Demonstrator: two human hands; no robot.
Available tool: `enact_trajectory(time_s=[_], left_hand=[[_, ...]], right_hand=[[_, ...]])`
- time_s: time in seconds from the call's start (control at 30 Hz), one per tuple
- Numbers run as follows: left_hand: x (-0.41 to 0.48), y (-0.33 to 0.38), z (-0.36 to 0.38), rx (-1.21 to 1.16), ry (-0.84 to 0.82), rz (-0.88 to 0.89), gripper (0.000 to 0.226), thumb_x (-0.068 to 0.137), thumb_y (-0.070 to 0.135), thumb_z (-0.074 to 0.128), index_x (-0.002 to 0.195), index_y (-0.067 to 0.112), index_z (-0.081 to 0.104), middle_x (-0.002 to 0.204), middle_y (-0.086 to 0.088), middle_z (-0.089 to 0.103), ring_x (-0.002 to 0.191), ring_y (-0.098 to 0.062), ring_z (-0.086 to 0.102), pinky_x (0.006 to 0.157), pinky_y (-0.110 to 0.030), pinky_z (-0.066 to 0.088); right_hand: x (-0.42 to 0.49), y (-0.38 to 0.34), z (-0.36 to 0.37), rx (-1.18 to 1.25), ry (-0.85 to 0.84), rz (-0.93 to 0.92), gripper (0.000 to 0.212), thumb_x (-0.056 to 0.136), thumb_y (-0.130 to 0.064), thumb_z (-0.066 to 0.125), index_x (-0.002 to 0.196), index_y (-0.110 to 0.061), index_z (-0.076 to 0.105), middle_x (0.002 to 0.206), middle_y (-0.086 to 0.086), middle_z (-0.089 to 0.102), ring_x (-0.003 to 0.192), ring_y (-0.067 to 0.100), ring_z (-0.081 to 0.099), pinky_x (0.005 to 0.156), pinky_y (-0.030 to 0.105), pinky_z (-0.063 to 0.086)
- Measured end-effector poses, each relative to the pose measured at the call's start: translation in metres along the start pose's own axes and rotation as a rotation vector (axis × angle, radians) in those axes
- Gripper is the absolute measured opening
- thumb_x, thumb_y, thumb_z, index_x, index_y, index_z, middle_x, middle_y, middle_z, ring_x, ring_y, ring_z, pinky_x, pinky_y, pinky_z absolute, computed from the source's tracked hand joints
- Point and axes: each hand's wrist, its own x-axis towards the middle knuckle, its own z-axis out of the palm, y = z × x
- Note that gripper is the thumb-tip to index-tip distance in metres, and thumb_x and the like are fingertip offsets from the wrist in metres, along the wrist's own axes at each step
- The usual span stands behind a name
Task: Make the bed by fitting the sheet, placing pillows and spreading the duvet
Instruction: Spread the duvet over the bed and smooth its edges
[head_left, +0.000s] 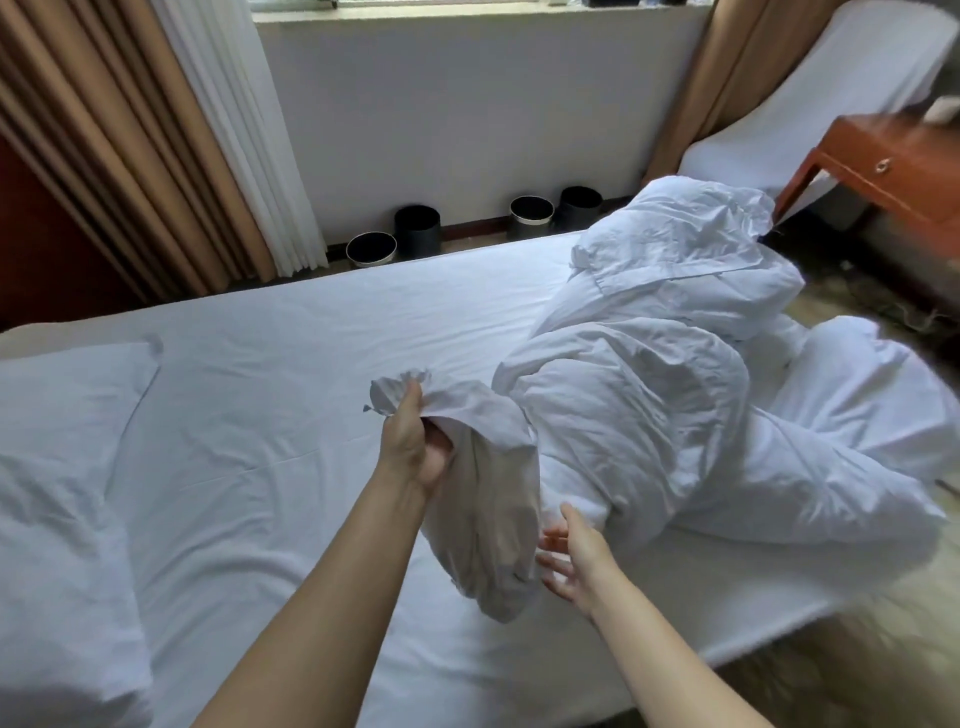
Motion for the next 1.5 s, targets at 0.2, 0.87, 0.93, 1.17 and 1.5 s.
enact_trajectory(time_s=[0.2, 0.87, 0.93, 1.17, 1.5], left_hand=[[-0.018, -0.025, 0.023, -0.067, 0.033, 0.009, 0.026, 0.1, 0.028, 0.042, 0.1, 0.01, 0.06, 0.096, -0.008, 0.065, 0.078, -0.017, 0.067, 0.064, -0.025, 0.058], [-0.096, 0.054, -0.089, -0.202, 0.465, 0.359, 0.029, 0.102, 0.012, 0.03, 0.124, 0.003, 0.047, 0.091, -0.011, 0.056, 0.08, -0.02, 0.056, 0.094, -0.036, 0.045], [-0.097, 0.072, -0.097, -0.166, 0.528, 0.322, 0.017, 0.101, 0.008, 0.033, 0.103, 0.003, 0.048, 0.083, -0.011, 0.051, 0.072, -0.019, 0.052, 0.09, -0.034, 0.045], [-0.117, 0.146, -0.167, 0.057, 0.531, 0.214, 0.019, 0.091, -0.008, 0.039, 0.098, 0.011, 0.037, 0.082, -0.008, 0.046, 0.068, -0.017, 0.05, 0.061, -0.027, 0.053], [-0.177, 0.261, -0.32, 0.994, 0.769, 0.141, 0.035, 0.083, 0.037, 0.045, 0.088, 0.004, 0.056, 0.092, -0.02, 0.062, 0.078, -0.032, 0.057, 0.074, -0.04, 0.05]], right_hand=[[-0.02, 0.016, -0.009, -0.03, -0.336, 0.277, 0.098, 0.08, -0.081, 0.021, 0.094, 0.007, 0.061, 0.079, 0.021, 0.071, 0.075, 0.032, 0.068, 0.067, 0.035, 0.054], [-0.022, -0.006, 0.101, 0.751, -0.408, -0.094, 0.054, 0.083, -0.043, 0.064, 0.126, -0.012, 0.056, 0.12, 0.01, 0.065, 0.108, 0.027, 0.062, 0.087, 0.041, 0.052], [-0.031, -0.022, 0.111, 0.659, -0.243, -0.244, 0.038, 0.085, -0.023, 0.067, 0.117, -0.006, 0.059, 0.112, 0.01, 0.067, 0.096, 0.027, 0.066, 0.084, 0.041, 0.054], [-0.101, -0.057, 0.195, 0.025, 0.07, -0.784, 0.024, 0.087, -0.01, 0.06, 0.066, -0.006, 0.05, 0.072, 0.007, 0.054, 0.069, 0.019, 0.053, 0.065, 0.03, 0.04], [-0.154, 0.028, 0.377, -0.815, -0.258, -1.007, 0.041, 0.083, -0.005, 0.056, 0.051, -0.015, 0.032, 0.054, -0.002, 0.036, 0.056, 0.014, 0.038, 0.054, 0.026, 0.029]])
